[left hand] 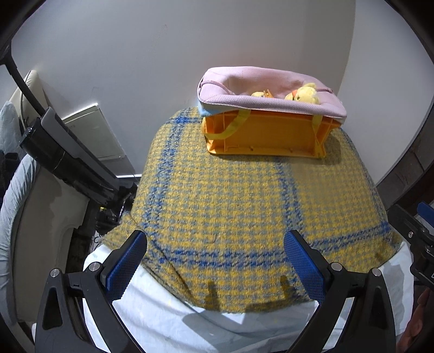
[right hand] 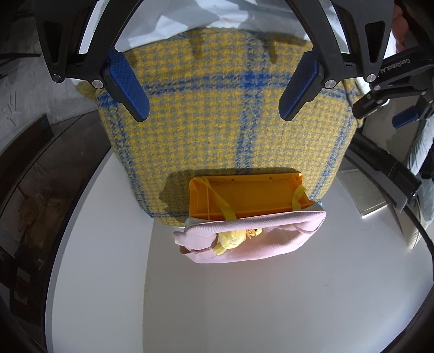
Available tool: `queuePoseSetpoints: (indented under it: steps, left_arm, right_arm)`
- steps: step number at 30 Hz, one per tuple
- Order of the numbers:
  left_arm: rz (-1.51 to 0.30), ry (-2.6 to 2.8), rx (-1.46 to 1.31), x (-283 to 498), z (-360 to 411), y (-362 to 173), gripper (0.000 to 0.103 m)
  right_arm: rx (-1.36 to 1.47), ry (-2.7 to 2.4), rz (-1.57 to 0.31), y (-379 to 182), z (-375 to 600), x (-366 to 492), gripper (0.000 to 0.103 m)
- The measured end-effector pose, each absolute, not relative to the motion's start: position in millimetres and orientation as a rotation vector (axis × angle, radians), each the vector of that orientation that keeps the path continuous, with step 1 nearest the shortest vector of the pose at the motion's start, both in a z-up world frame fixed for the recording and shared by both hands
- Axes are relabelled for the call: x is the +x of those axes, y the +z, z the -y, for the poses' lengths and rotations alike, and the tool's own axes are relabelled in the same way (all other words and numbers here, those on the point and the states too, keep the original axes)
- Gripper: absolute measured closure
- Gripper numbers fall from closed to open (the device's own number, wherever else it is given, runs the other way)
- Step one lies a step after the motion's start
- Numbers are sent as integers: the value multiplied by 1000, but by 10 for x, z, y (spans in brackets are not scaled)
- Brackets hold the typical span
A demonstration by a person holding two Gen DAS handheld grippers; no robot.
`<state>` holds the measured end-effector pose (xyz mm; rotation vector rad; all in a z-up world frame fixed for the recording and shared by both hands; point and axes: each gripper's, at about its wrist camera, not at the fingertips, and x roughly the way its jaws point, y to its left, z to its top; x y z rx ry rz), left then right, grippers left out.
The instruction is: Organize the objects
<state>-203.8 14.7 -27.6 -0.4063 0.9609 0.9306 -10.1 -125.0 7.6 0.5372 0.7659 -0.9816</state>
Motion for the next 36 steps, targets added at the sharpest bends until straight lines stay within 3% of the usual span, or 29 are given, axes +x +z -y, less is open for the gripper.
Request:
queuePoseSetpoints:
  steps: [36]
  left_arm:
    - [-984, 896, -385, -2157, -122, -304, 0]
  right_arm:
    - [548, -980, -770, 18, 1212, -153, 6]
